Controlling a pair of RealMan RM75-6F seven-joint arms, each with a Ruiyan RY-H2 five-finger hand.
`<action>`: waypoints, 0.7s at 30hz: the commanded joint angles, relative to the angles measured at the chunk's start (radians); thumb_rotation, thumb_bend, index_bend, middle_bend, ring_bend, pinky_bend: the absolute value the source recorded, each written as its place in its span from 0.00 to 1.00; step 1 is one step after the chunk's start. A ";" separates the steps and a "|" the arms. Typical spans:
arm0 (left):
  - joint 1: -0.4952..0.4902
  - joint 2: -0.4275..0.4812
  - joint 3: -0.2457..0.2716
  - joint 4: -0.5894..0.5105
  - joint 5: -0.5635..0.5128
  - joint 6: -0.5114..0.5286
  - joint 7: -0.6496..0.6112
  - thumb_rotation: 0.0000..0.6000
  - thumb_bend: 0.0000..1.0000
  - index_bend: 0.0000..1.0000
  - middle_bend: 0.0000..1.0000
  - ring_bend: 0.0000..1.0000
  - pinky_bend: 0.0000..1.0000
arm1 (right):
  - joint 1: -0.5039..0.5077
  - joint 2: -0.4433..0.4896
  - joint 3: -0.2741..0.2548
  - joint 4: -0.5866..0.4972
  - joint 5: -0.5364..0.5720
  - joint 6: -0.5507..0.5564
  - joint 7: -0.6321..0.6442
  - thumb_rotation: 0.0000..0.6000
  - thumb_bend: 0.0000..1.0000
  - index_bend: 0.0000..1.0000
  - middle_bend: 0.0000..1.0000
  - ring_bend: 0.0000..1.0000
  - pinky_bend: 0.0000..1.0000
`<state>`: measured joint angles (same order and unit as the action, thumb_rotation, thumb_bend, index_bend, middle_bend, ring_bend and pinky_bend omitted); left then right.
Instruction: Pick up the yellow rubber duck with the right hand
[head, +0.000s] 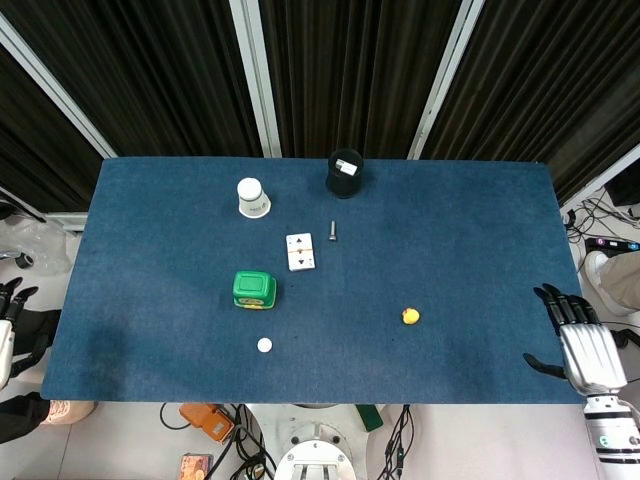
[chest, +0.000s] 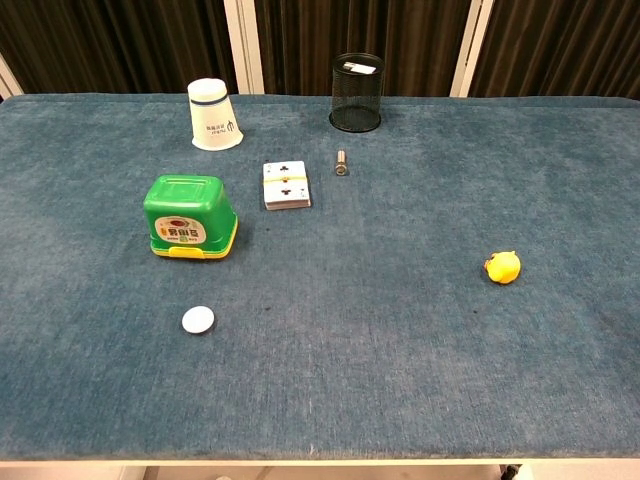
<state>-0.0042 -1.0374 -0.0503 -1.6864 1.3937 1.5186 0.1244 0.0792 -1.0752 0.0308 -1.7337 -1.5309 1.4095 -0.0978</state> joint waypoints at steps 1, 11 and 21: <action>0.000 0.001 0.000 -0.002 -0.004 -0.002 0.005 1.00 0.30 0.17 0.05 0.07 0.17 | 0.049 -0.022 -0.013 0.003 -0.028 -0.074 -0.010 1.00 0.19 0.16 0.15 0.20 0.18; 0.000 0.008 0.002 -0.011 -0.017 -0.015 0.014 1.00 0.30 0.17 0.05 0.07 0.17 | 0.193 -0.144 0.009 0.150 -0.083 -0.213 0.108 1.00 0.19 0.29 0.16 0.25 0.23; 0.001 0.012 0.000 -0.012 -0.022 -0.015 0.008 1.00 0.30 0.17 0.05 0.07 0.17 | 0.297 -0.257 0.026 0.277 -0.036 -0.346 0.132 1.00 0.19 0.36 0.16 0.25 0.23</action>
<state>-0.0028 -1.0250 -0.0501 -1.6989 1.3716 1.5038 0.1321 0.3659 -1.3188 0.0515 -1.4701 -1.5761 1.0767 0.0319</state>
